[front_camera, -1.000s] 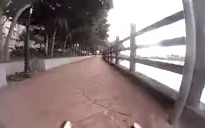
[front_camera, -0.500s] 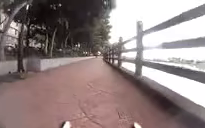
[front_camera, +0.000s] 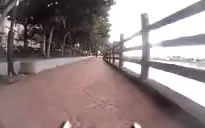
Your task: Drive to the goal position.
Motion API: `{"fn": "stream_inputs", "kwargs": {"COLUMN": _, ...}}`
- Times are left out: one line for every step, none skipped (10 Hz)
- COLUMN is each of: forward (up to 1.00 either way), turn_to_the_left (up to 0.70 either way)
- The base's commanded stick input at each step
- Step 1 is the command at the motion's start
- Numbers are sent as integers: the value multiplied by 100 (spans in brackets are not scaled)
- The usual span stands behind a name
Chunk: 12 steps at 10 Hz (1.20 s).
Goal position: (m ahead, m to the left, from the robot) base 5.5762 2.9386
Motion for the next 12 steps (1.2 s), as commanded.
{"fn": "stream_inputs", "kwargs": {"forward": 70, "turn_to_the_left": 0}}
{"fn": "stream_inputs", "kwargs": {"forward": 70, "turn_to_the_left": 0}}
{"fn": "stream_inputs", "kwargs": {"forward": 70, "turn_to_the_left": 0}}
{"fn": "stream_inputs", "kwargs": {"forward": 70, "turn_to_the_left": 0}}
{"fn": "stream_inputs", "kwargs": {"forward": 70, "turn_to_the_left": 0}}
{"fn": "stream_inputs", "kwargs": {"forward": 70, "turn_to_the_left": 0}}
{"fn": "stream_inputs", "kwargs": {"forward": 70, "turn_to_the_left": 0}}
{"fn": "stream_inputs", "kwargs": {"forward": 70, "turn_to_the_left": 0}}
{"fn": "stream_inputs", "kwargs": {"forward": 70, "turn_to_the_left": 0}}
{"fn": "stream_inputs", "kwargs": {"forward": 70, "turn_to_the_left": 0}}
{"fn": "stream_inputs", "kwargs": {"forward": 70, "turn_to_the_left": 0}}
{"fn": "stream_inputs", "kwargs": {"forward": 70, "turn_to_the_left": 0}}
